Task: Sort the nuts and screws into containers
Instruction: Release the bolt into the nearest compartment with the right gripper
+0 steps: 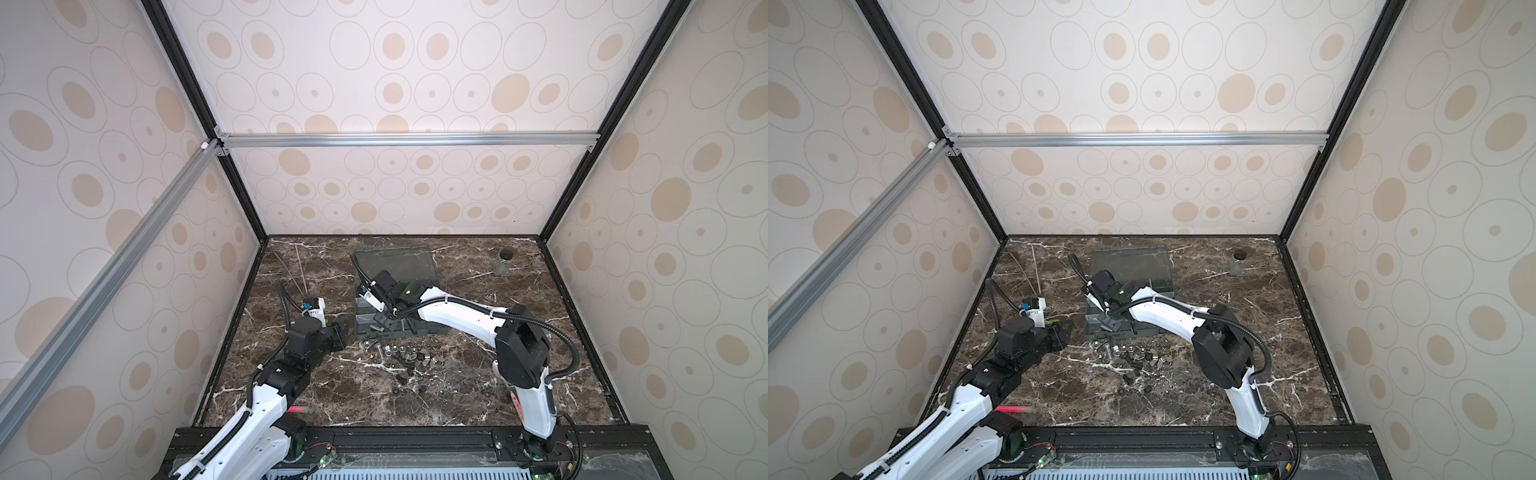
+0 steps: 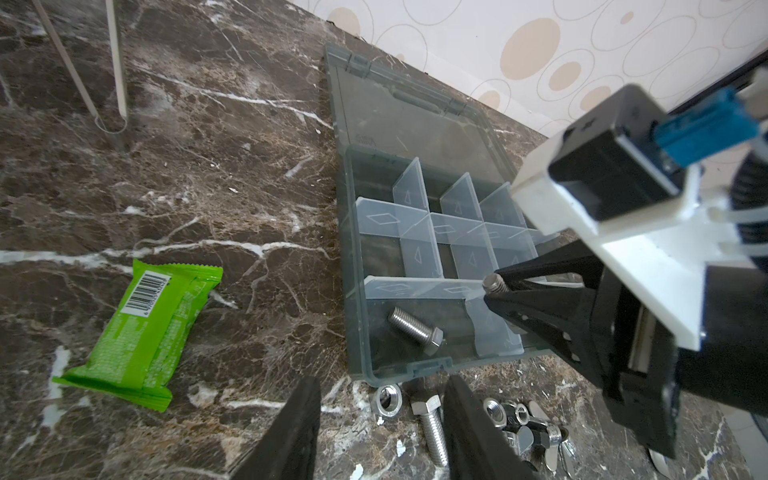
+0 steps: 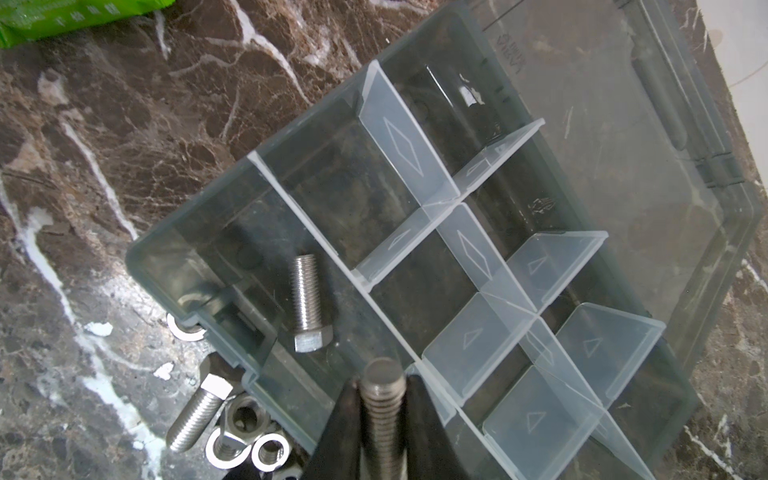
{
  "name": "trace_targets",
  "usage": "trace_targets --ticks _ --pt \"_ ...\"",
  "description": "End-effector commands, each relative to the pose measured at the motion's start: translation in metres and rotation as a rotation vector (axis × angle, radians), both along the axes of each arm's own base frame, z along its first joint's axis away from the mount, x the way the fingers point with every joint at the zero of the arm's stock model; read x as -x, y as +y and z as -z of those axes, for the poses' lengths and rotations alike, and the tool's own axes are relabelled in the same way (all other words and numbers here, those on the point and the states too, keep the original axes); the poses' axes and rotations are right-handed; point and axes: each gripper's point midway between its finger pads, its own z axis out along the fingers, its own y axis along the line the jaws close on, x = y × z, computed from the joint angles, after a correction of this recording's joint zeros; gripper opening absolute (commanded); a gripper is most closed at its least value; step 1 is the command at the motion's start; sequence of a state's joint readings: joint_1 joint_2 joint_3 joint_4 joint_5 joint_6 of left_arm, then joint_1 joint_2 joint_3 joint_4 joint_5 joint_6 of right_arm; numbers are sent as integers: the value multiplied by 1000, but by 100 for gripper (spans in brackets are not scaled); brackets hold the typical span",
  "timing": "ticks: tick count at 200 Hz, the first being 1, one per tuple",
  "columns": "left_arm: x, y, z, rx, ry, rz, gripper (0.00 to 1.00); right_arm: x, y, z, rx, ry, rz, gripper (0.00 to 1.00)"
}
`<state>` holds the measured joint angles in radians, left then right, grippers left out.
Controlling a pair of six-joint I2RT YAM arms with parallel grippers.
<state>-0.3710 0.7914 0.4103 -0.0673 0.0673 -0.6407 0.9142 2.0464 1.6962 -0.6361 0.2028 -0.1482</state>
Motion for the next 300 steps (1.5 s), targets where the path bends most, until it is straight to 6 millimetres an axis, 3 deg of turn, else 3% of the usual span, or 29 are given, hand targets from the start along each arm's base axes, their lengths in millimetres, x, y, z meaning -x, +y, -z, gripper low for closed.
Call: trace_targets --ticks 1,21,48,83,115,152,196,300 --pt "-7 -3 -14 19 -23 4 48 2 0 15 27 7 -13 30" --pt "-9 -1 -13 10 -19 -8 48 3 0 16 21 18 -5 51" --pt "-9 -2 -11 29 16 -20 47 9 3 4 -36 53 29 59" --pt "-9 -8 0 14 5 25 46 8 1 -25 -181 -15 101 61" --pt "-9 -16 9 15 35 70 46 13 -27 -48 -266 -53 268 61" --pt "-2 -29 25 61 78 131 45 30 -53 -39 -311 -14 386 61" --pt "5 -37 16 79 44 171 45 43 -83 -38 -360 -18 523 61" --pt "30 -78 35 77 113 297 45 61 -120 -35 -306 2 641 61"
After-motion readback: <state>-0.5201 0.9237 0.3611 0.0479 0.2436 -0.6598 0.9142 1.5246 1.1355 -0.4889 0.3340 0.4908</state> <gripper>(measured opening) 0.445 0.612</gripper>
